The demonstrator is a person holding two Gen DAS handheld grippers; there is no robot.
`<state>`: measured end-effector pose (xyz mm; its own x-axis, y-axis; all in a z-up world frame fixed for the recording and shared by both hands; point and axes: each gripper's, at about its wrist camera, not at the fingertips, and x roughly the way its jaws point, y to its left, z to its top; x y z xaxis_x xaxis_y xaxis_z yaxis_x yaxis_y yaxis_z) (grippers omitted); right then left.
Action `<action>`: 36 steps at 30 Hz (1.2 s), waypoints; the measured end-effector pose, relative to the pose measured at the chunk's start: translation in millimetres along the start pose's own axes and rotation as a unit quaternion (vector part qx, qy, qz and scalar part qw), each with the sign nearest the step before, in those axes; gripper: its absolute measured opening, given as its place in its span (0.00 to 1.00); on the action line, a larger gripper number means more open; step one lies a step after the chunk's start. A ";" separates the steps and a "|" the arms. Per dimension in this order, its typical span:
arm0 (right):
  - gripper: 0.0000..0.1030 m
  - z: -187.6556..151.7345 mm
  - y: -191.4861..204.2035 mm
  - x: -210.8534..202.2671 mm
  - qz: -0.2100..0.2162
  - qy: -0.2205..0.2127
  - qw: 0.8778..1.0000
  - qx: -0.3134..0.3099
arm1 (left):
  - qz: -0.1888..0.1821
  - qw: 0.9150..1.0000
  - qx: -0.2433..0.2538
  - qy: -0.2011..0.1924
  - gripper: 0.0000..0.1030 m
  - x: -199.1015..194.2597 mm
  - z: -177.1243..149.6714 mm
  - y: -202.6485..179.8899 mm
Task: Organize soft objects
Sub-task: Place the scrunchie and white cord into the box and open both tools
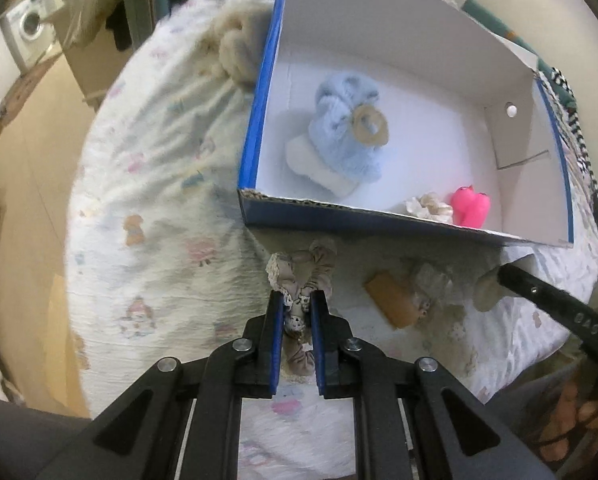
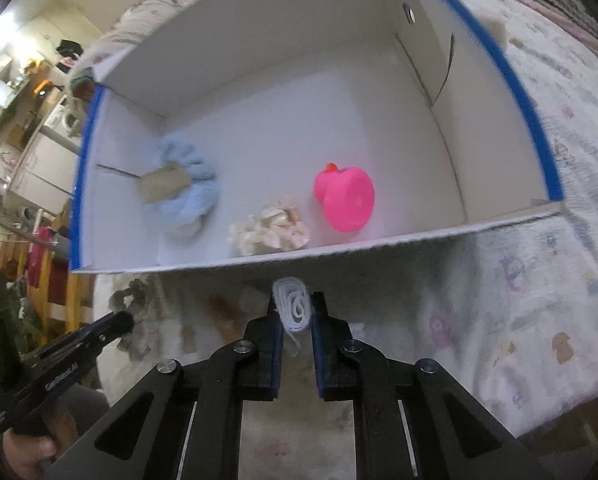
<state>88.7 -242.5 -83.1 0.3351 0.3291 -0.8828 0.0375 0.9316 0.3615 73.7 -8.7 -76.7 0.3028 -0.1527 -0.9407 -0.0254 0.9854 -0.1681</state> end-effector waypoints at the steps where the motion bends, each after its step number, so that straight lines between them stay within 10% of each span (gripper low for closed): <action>1: 0.14 -1.9 -0.3 -5.6 0.005 -0.005 1.000 0.000 | 0.002 1.000 0.006 -0.006 0.12 -3.0 -2.2 -1.8; 14: 0.14 0.7 11.3 -67.3 0.078 -0.065 0.995 0.013 | 0.043 0.995 0.027 -0.090 0.12 -59.4 -14.1 9.2; 23: 0.14 45.3 30.0 -89.1 0.088 -0.098 0.991 -0.004 | 0.041 0.983 0.074 -0.162 0.12 -111.7 34.4 -20.5; 36: 0.14 82.2 27.6 -47.4 0.084 -0.095 0.992 0.003 | 0.025 0.984 0.102 -0.141 0.12 -67.6 93.5 -50.6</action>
<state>151.2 -245.1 -6.6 0.5087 0.4448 -0.7371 -0.0295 0.8647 0.5014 143.7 -41.3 22.9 0.5586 -0.1052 -0.8227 0.1361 0.9901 -0.0342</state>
